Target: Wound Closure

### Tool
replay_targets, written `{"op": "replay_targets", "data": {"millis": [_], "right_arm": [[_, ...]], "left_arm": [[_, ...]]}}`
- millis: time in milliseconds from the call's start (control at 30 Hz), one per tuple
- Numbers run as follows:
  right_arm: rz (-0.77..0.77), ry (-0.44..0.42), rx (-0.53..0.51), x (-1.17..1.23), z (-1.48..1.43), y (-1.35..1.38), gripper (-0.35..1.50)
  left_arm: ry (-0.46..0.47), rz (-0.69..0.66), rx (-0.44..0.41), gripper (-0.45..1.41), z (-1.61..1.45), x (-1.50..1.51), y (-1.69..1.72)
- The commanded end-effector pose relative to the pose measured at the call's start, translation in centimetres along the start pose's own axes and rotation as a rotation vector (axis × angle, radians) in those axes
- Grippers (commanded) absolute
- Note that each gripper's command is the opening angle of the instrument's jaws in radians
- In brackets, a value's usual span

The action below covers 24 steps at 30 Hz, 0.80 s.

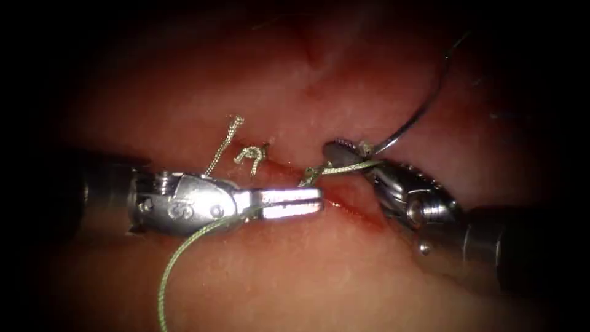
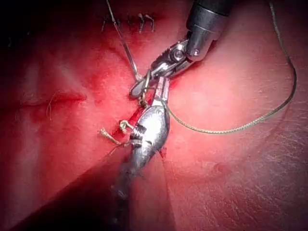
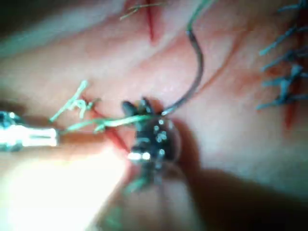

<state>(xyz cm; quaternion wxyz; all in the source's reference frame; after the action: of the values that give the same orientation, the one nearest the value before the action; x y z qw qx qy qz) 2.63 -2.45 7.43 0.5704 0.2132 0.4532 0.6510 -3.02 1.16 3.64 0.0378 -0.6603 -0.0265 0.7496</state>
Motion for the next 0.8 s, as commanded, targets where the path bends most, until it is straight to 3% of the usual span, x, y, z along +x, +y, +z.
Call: {"op": "replay_targets", "data": {"millis": [33,167,267,400,600,800], "right_arm": [[-0.034,-0.002,0.004,-0.03,0.05,-0.05,-0.35],[-0.133,-0.006,0.001,0.01,-0.01,-0.24,-0.35],[-0.244,0.011,-0.029,0.14,-0.09,-0.54,-0.35],[-0.31,0.017,-0.043,0.18,-0.12,-0.7,-0.35],[-0.365,0.009,-0.057,0.11,-0.03,-0.75,-0.35],[-0.414,-0.004,-0.06,0.09,-0.02,-0.75,-0.35]], "left_arm": [[0.003,0.001,-0.002,-0.45,0.05,-0.06,-0.02],[0.002,0.001,-0.001,-0.45,-0.01,-0.11,-0.1],[-0.015,-0.004,0.018,-0.45,-0.16,-0.25,-0.28],[-0.042,-0.011,0.042,-0.45,-0.31,-0.4,-0.49],[-0.077,-0.031,0.069,-0.45,-0.43,-0.68,-0.97],[-0.098,-0.039,0.092,-0.45,-0.25,-0.91,-1.5]]}}
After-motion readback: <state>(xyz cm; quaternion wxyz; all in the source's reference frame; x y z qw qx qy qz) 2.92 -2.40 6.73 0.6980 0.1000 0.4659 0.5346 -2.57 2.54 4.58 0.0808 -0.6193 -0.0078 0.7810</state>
